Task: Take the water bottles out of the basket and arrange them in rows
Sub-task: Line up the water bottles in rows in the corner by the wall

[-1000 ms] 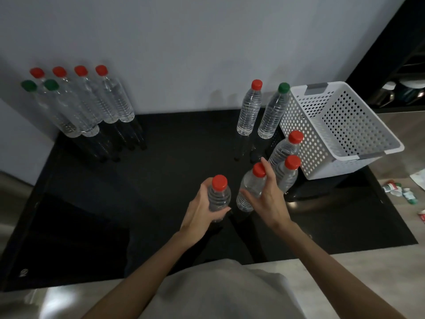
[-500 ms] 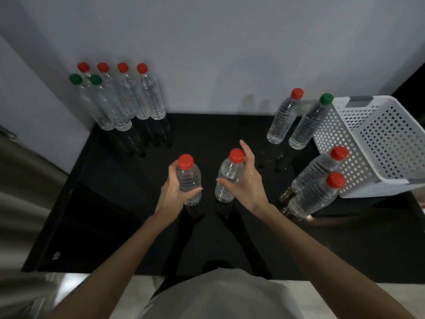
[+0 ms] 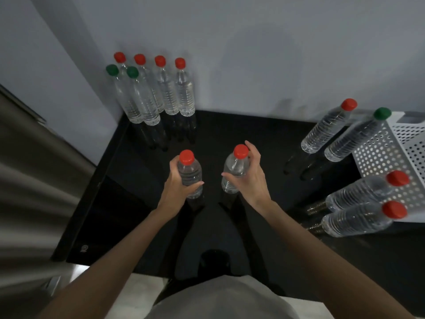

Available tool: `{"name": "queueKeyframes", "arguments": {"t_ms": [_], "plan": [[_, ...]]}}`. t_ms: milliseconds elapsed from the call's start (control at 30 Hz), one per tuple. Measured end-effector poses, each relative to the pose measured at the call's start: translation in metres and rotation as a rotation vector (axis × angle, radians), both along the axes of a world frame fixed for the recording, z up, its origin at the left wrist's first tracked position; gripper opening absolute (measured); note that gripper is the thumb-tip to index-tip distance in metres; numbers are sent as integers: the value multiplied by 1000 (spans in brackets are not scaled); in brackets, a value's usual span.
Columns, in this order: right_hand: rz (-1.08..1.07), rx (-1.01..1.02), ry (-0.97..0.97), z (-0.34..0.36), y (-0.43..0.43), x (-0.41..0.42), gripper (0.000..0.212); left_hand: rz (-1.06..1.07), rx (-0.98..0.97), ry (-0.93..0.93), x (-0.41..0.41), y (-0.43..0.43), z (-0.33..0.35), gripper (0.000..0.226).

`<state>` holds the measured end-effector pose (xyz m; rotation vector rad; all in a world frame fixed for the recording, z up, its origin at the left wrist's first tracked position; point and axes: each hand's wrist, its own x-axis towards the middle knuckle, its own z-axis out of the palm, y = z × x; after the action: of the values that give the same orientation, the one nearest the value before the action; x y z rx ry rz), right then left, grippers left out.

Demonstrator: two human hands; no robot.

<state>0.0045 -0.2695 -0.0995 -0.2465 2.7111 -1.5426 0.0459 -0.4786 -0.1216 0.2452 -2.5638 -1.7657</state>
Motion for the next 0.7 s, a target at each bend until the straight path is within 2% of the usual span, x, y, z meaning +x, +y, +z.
{"name": "queueKeyframes", "arguments": {"t_ms": [167,467,700], "plan": [[59,-41,-29,-8,7,8,85,53,22,29,10,-4,-7,89],[38,15,0,-15,1,6,83,111,-5,149,12,0,1,77],[13,25,9,-5,-9,-14,80,99,-8,127,-18,-13,8,73]]}}
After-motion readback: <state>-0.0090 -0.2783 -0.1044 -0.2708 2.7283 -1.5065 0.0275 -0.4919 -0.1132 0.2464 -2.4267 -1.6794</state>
